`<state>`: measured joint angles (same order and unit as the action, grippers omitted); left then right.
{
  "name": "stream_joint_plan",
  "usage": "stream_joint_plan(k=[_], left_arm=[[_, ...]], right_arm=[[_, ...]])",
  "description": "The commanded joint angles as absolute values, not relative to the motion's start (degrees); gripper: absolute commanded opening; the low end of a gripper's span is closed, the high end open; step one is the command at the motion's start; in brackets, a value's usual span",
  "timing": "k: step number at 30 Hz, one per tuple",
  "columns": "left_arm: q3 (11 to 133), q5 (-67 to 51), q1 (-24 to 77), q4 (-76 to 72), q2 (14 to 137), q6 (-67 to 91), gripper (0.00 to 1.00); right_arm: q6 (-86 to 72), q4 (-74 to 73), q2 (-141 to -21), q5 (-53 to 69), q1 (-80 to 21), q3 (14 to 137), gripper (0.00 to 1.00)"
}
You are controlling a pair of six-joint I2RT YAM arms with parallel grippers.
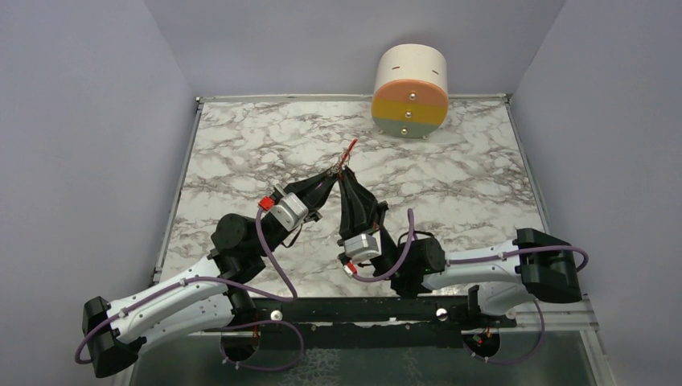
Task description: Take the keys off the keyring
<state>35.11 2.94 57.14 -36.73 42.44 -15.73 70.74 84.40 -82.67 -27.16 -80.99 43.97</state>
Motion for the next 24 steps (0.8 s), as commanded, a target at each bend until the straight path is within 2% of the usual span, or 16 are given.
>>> stream_joint_plan(k=[1, 8, 24], left_arm=[[35.7, 2.4, 57.7, -38.4, 41.7, -15.5, 0.00], [35.3, 7.2, 57.7, -37.9, 41.5, -17.9, 0.00], [34.8, 8.8, 57.7, -36.7, 41.6, -18.6, 0.00]], right_arm=[[72.1, 102.0, -81.3, -28.0, -80.8, 43.3, 0.02], [78.8, 102.1, -79.9, -30.5, -80.8, 42.0, 0.02], [87.5, 102.1, -76.9, -30.1, -80.9, 41.7, 0.01]])
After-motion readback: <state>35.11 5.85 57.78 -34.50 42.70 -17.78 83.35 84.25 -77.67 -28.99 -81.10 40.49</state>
